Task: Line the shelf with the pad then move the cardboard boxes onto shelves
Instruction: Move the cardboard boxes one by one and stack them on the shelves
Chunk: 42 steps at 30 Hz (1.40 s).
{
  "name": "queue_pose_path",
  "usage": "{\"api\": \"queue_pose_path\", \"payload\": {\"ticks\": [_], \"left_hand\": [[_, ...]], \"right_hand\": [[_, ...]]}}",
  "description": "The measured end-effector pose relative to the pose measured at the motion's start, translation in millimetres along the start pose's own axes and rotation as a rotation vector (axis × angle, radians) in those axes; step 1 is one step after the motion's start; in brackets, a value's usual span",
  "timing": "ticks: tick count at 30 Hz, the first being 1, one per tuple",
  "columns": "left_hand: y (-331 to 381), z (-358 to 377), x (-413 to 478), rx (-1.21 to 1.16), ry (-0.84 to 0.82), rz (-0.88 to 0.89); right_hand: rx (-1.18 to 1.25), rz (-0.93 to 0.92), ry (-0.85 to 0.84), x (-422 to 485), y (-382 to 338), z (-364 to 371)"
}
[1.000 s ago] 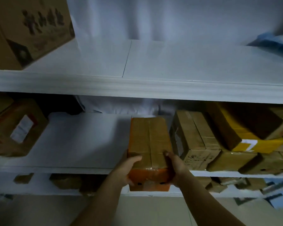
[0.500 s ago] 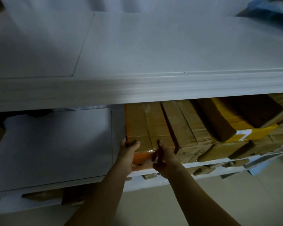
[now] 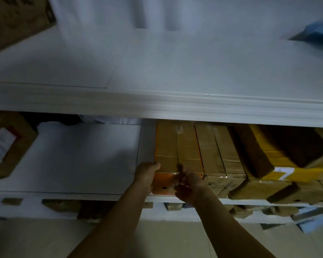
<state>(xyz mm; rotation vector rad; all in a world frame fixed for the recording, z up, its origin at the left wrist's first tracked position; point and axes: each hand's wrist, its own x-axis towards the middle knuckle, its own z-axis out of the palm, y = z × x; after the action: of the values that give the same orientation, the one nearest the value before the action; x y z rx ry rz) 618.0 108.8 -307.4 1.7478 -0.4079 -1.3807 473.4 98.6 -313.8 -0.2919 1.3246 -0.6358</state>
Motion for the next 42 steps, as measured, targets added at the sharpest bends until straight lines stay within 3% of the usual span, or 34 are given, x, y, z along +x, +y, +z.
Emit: {"api": "queue_pose_path", "payload": {"ticks": [6, 13, 17, 23, 30, 35, 38, 42], "left_hand": [[15, -44, -41, -0.092, 0.171, 0.155], [60, -134, -104, -0.314, 0.387, 0.39], [105, -185, -138, -0.414, 0.516, 0.582], [179, -256, -180, -0.471, 0.619, 0.785], [267, -337, -215, -0.37, 0.711, 1.003], [339, -403, -220, -0.424, 0.74, 1.011], [373, -433, -219, -0.507, 0.59, 0.955], [392, -453, -210, -0.568, 0.229, 0.964]], "right_hand": [[-0.262, -0.033, -0.216, -43, -6, 55], [-0.497, -0.197, -0.713, -153, -4, 165], [-0.501, -0.317, -0.897, -212, -18, 217], [-0.404, -0.476, -0.935, -263, -55, 277], [-0.346, -0.649, -0.873, -308, -103, 351], [-0.312, -0.728, -0.811, -339, -137, 398], [-0.318, -0.757, -0.771, -354, -149, 424], [-0.313, -0.777, -0.754, -365, -151, 446]]}}
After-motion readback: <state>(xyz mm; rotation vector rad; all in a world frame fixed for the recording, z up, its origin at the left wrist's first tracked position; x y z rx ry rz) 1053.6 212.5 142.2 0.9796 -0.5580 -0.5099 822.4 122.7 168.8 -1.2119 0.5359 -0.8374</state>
